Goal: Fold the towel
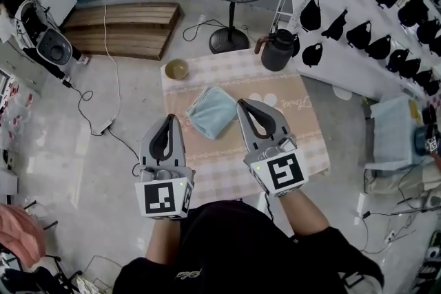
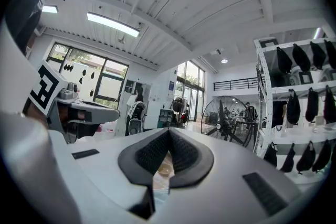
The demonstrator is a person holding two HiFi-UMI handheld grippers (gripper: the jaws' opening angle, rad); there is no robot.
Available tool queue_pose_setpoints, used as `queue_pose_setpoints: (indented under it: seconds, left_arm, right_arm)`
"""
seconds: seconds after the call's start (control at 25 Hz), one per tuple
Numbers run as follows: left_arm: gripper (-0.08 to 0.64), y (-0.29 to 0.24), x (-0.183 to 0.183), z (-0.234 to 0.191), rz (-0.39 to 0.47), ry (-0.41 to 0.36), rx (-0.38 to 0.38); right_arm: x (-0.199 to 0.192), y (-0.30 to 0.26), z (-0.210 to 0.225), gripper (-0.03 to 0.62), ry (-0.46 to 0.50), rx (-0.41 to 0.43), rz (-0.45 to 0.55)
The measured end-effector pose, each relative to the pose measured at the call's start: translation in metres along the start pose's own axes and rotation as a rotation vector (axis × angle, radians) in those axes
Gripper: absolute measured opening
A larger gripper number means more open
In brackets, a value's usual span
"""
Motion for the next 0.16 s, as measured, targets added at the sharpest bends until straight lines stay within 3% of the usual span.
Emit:
queue_pose_setpoints:
  seconds: [0.16]
  left_arm:
    - [0.003,0.0081,-0.0016,0.0024,-0.013,0.012,0.000]
  right_arm:
    - [-0.0013,0.0067,-0.0055,0.001,-0.010,0.007,-0.011]
Point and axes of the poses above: the fingertips, and each gripper's own axes: y backward along the fingers, z to its right, x out of its top, the point moved 8 cm from there along y, backward along the fingers, and after that the axes turned 7 degrees about -x, right-handed, at the moved point
